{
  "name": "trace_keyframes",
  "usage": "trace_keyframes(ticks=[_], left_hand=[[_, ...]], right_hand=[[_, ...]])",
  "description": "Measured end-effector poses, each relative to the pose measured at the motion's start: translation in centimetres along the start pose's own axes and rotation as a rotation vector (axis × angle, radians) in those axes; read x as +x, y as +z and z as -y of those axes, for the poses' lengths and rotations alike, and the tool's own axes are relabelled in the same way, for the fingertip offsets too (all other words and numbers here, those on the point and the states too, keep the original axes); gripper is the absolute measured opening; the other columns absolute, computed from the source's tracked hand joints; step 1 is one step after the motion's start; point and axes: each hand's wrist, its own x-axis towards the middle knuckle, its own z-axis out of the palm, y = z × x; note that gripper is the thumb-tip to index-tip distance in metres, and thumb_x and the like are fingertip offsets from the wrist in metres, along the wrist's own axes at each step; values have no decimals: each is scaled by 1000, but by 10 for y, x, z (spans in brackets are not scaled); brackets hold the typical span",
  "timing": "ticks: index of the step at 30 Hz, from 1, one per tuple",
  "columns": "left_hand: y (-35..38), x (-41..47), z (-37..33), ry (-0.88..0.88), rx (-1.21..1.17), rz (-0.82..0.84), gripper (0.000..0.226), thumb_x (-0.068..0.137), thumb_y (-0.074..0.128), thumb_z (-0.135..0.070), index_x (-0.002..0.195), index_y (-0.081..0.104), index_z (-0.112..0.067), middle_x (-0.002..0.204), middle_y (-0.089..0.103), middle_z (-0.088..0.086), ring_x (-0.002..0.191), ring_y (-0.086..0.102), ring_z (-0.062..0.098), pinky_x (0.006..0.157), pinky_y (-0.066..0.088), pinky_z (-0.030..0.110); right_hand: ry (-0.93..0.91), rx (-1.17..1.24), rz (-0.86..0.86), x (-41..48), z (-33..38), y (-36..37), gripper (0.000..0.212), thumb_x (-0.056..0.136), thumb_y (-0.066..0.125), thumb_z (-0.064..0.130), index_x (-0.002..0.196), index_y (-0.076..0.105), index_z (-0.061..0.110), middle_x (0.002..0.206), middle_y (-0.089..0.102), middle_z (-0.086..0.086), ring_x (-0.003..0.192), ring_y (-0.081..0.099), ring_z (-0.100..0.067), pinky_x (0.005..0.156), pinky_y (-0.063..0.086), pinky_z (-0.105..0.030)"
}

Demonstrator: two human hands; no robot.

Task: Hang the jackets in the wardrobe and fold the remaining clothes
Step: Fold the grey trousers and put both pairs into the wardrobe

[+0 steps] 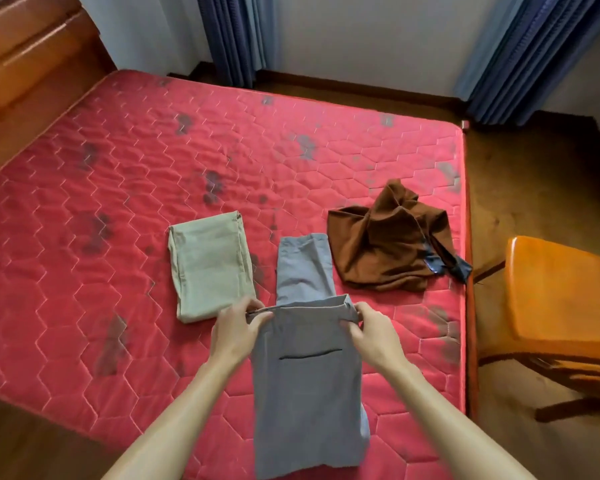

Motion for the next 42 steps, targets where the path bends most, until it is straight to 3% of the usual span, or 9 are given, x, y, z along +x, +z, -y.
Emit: trace_keyframes(ticks=[5,9,13,16,21,28,32,36,42], left_hand=[[82,93,54,39,31,3,26,86,67,-7,108,67,-20,107,71,-1,103,67,22,92,51,36],[157,88,100,108,372,39,58,91,63,-24,145,47,-11,155,38,19,141,38,36,115,35,46],[219,26,142,320,570,160,64,94,44,-40,154,36,-19,165,18,14,150,26,34,115,23,51],[234,1,178,334,669,221,70,96,39,-54,155,33,-18,167,12,11,152,20,31,117,20,53],[225,-16,198,55,722,141,82,93,29,-68,158,18,-21,166,7,18,154,11,34,119,14,59],[230,-55,187,-255,572,147,90,91,27,-67,159,12,-9,163,13,26,141,37,44,102,43,59],[225,-93,181,-309,411,79,92,90,48,-61,158,13,-10,146,39,21,126,48,40,90,52,50],[209,-119,175,-387,264,98,94,89,59,-58,158,9,-20,142,41,10,111,62,38,81,53,46],[196,-145,195,-539,166,209,72,86,65,-58,138,35,-17,120,65,20,111,61,43,86,49,45]], right_hand=[[56,46,40,100,-49,69,28,90,59,14,118,59,15,114,69,-11,107,63,-34,87,49,-40],[-163,-330,-42,113,-86,137,66,74,62,-2,138,48,2,144,47,-25,124,52,-44,100,47,-48],[-454,-462,87,70,-122,204,63,85,55,20,146,47,7,158,34,-18,145,37,-32,115,28,-44],[-470,-539,186,43,-159,226,61,93,47,39,148,47,12,161,29,-9,147,33,-26,117,19,-44],[-338,-565,142,23,-189,218,70,96,45,45,157,26,16,166,17,-6,153,17,-22,119,17,-47],[78,-421,76,-18,-175,223,81,95,45,48,159,11,11,166,7,-18,151,19,-34,117,25,-47],[272,-227,-16,-48,-181,220,94,84,72,44,152,25,0,144,42,-23,131,44,-40,105,41,-47],[401,-55,-1,-67,-180,209,90,79,77,45,148,32,6,131,52,-19,120,49,-39,99,42,-45],[551,-35,61,-93,-182,198,51,85,70,43,115,54,4,115,54,-20,108,56,-41,87,43,-41]])
